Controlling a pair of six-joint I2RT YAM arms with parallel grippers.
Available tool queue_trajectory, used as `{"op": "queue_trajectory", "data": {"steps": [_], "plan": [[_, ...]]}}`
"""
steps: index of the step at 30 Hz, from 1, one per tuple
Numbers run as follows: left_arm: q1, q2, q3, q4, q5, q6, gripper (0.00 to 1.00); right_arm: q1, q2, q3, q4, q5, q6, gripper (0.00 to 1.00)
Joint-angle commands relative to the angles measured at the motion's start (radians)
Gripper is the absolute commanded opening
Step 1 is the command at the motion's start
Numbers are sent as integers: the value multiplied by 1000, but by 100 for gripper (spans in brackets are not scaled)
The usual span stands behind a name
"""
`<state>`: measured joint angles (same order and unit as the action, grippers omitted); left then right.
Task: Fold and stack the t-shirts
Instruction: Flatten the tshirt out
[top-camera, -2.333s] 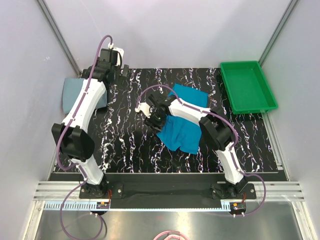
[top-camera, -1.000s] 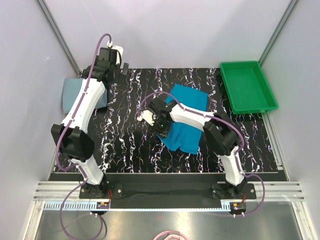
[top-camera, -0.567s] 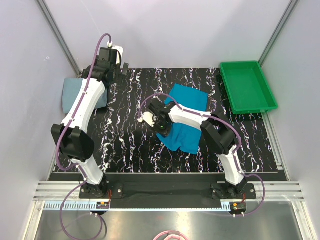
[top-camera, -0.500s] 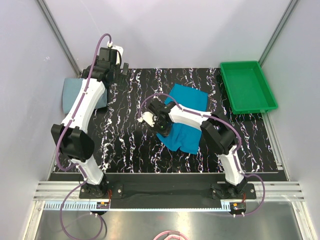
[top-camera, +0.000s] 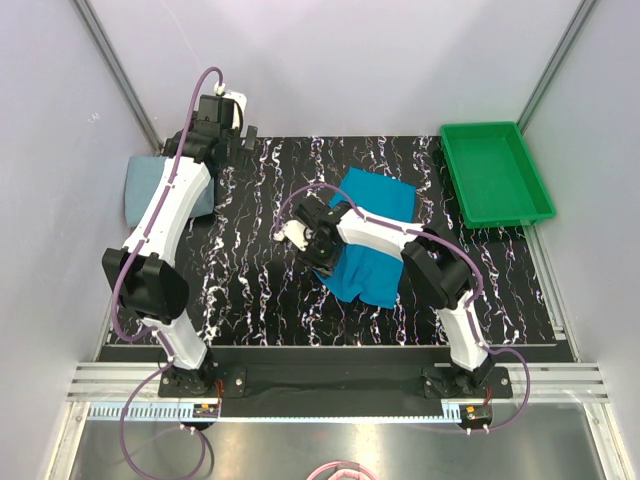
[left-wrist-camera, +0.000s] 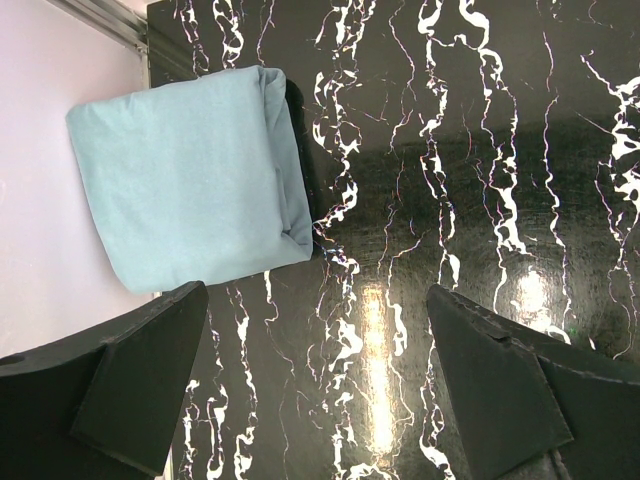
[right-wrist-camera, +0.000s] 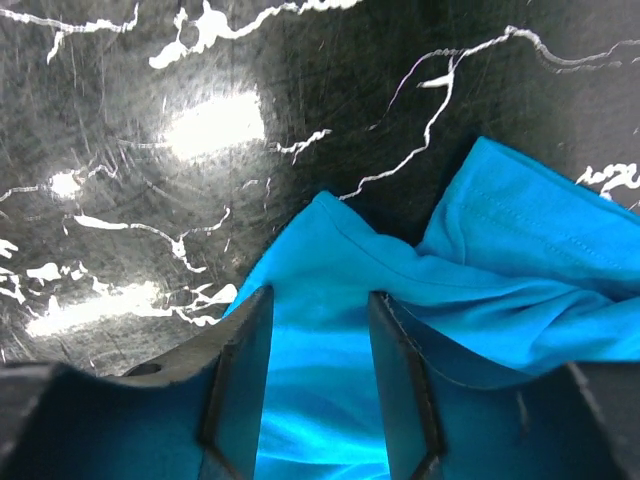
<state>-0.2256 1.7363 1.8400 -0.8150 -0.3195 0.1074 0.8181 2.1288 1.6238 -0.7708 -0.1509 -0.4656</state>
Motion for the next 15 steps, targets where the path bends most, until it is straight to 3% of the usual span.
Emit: {"op": "queue_trajectory", "data": {"steps": [1, 8, 11, 12, 15], "plan": [[3, -15, 27, 27, 2, 0, 99, 12, 28, 53, 13, -29, 22, 51], [3, -27, 11, 25, 2, 2, 99, 16, 94, 62, 36, -29, 41, 50], [3, -32, 8, 23, 0, 5, 99, 18, 126, 64, 38, -19, 50, 37], [5, -35, 10, 22, 0, 3, 99, 16, 129, 64, 39, -16, 48, 23], [5, -40, 2, 23, -3, 6, 99, 16, 105, 58, 33, 10, 47, 0]]}}
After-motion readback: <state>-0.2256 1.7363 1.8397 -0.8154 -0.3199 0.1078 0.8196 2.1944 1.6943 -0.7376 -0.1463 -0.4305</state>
